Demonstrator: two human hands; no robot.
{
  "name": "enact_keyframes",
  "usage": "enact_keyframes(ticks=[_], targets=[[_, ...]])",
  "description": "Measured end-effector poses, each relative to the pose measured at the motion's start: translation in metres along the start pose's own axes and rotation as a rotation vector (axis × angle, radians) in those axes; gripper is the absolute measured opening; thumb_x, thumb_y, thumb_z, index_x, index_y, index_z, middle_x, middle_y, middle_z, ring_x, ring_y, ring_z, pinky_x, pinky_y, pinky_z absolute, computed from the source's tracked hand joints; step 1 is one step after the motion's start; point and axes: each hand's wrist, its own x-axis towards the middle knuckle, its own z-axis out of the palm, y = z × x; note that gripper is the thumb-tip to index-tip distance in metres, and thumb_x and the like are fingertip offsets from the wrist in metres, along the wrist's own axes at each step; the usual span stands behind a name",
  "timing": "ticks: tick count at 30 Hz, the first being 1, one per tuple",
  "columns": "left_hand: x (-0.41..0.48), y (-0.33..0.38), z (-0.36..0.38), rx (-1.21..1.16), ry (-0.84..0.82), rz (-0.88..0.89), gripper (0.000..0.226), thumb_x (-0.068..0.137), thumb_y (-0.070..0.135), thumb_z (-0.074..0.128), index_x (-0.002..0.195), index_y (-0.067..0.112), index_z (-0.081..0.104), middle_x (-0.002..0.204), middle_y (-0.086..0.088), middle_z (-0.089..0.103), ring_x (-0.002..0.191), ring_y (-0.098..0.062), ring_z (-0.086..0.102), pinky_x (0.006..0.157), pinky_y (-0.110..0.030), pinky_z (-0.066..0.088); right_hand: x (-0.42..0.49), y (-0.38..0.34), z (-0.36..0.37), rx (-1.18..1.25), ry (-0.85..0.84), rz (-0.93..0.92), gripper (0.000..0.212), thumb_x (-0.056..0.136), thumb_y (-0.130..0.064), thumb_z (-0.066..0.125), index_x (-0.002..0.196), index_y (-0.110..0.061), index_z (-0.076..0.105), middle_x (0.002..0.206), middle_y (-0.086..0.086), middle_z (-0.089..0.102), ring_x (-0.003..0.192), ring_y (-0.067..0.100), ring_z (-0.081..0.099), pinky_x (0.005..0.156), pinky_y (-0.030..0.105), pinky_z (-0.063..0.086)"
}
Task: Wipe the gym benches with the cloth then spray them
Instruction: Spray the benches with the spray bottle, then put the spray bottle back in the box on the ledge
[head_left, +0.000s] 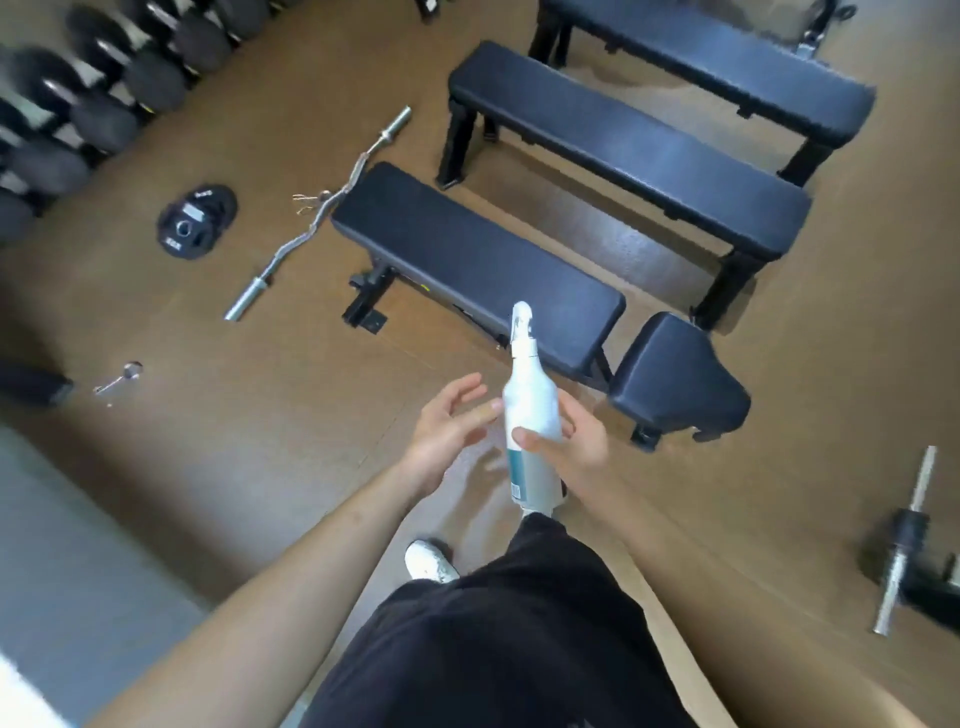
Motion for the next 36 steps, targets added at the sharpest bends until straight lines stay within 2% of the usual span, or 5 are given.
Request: enact_keyframes(ticks=[13, 22, 26, 30, 36], targets=[[-0.157, -0.061, -0.152, -0.148, 0.302, 0.04, 0.044, 0.088, 0.022, 0.082, 0.126, 0.013, 0.062, 0.111, -0.001, 0.074, 0.096, -0.015, 0.07, 0.079, -0.024, 0.055, -0.032, -0.058, 0.217, -0.066, -0.512, -0.001, 0.091, 0.055, -0.038, 0.091, 0.133, -0.023, 0.047, 0.128, 0.001, 0.063, 0.117, 0.019, 0.064, 0.098, 0.046, 0.057], [-0.184, -0.065, -0.191, -0.267, 0.838, -0.021, 0.026, 0.082, 0.015, 0.087, 0.099, 0.012, 0.068, 0.076, 0.009, 0.065, 0.07, -0.007, 0.058, 0.063, -0.02, 0.048, 0.002, -0.109, 0.323, -0.231, -1.031, -0.059, 0.051, 0.083, -0.03, 0.082, 0.128, -0.02, 0.06, 0.107, -0.003, 0.072, 0.096, 0.01, 0.07, 0.085, 0.031, 0.06], [-0.199, -0.067, -0.214, -0.244, 1.004, -0.118, 0.036, 0.077, 0.033, 0.09, 0.101, 0.017, 0.068, 0.091, -0.01, 0.065, 0.073, -0.008, 0.058, 0.067, -0.025, 0.05, 0.013, -0.124, 0.381, -0.321, -1.17, -0.145, 0.064, 0.075, -0.05, 0.079, 0.132, -0.026, 0.06, 0.113, 0.0, 0.065, 0.099, 0.014, 0.067, 0.075, 0.028, 0.059], [-0.22, -0.08, -0.224, -0.276, 1.208, -0.156, 0.044, 0.068, 0.048, 0.089, 0.099, 0.024, 0.069, 0.082, 0.007, 0.065, 0.071, -0.005, 0.059, 0.065, -0.024, 0.048, -0.006, -0.122, 0.434, -0.364, -1.321, -0.104, 0.039, 0.083, -0.032, 0.08, 0.118, -0.031, 0.064, 0.111, 0.003, 0.065, 0.095, 0.016, 0.068, 0.07, 0.028, 0.058], [-0.255, -0.122, -0.242, -0.424, 1.437, -0.196, 0.053, 0.059, 0.052, 0.093, 0.101, 0.032, 0.069, 0.091, 0.009, 0.07, 0.09, -0.02, 0.067, 0.085, -0.053, 0.057, -0.059, -0.109, 0.512, -0.424, -1.427, -0.036, 0.032, 0.089, -0.017, 0.077, 0.119, -0.018, 0.067, 0.105, 0.004, 0.071, 0.085, 0.009, 0.069, 0.065, 0.024, 0.057]])
